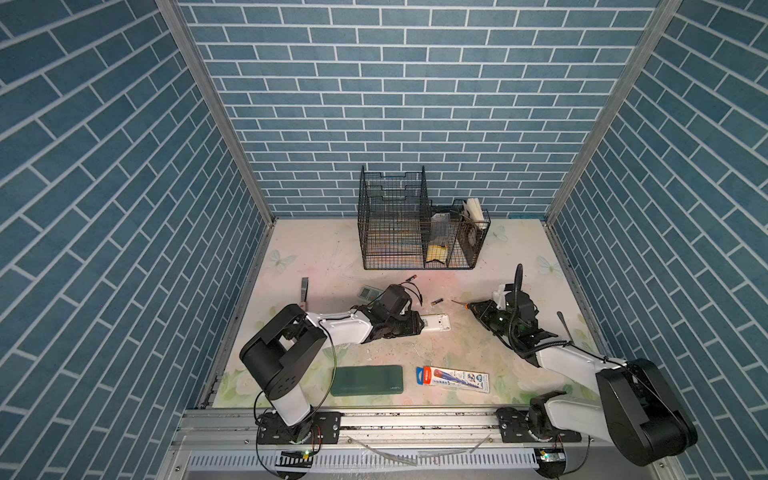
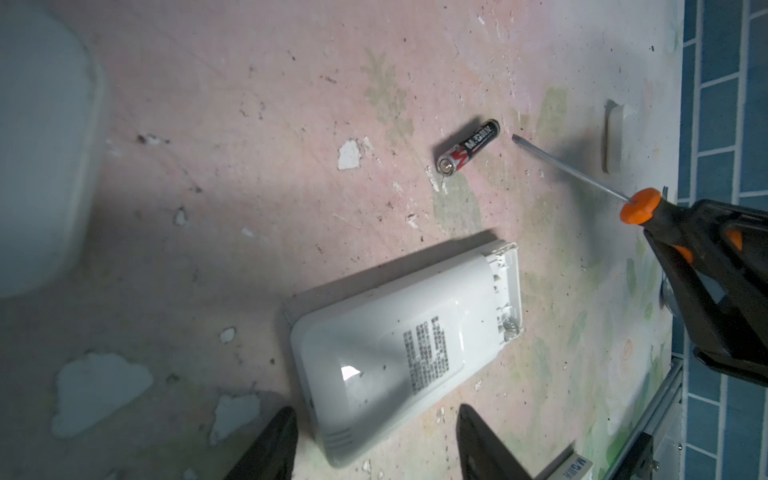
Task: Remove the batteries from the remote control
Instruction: 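Set the white remote down with the left gripper while the right gripper lifts away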
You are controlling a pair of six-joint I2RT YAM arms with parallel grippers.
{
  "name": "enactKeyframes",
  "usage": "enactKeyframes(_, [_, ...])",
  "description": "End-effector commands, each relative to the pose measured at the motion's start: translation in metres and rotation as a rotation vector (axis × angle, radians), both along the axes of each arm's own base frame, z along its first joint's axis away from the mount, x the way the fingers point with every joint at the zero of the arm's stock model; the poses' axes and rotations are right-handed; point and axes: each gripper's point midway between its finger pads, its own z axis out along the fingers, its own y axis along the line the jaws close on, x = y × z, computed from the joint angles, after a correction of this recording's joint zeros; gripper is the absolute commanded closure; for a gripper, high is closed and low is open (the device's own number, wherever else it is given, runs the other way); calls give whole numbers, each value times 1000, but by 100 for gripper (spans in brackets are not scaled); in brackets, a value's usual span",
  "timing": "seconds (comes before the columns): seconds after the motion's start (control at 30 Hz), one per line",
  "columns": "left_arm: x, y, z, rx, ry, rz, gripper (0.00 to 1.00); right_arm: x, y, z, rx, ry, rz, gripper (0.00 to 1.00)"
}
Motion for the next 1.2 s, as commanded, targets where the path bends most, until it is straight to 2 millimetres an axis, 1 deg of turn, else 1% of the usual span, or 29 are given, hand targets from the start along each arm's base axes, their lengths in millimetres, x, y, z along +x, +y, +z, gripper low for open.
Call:
enactKeyframes(0.0, [2,3,5,20,-14,-1,37,-6,-4,-18,-16,44,-4,78])
enactKeyframes(0.1, [4,2,5,15,-13,-3,36,-8,-1,-24,-24,64,19,70])
enactKeyframes(0.23, [8,1,11,8,-23,4,36,-10,0,-34,-33,93,36,67])
enactKeyframes(0.33, [13,5,17,6,-33,14,36,-11,1,-39,-40,108,45,66])
enactKeyframes(0.43, [18,13,24,17,-46,25,36,-13,2,-42,-48,120,56,61])
enactKeyframes(0.6, [27,32,34,56,-53,50,34,-19,-4,-42,-84,133,60,50])
enactKeyframes(0.77, [36,59,45,89,-58,102,31,-26,-11,-36,-148,158,66,42])
enactKeyframes(1.0, [41,94,59,170,-61,160,29,-39,-25,-35,-267,239,77,40])
enactKeyframes(1.17, [42,114,62,217,-44,193,29,-44,-25,-33,-350,259,115,39])
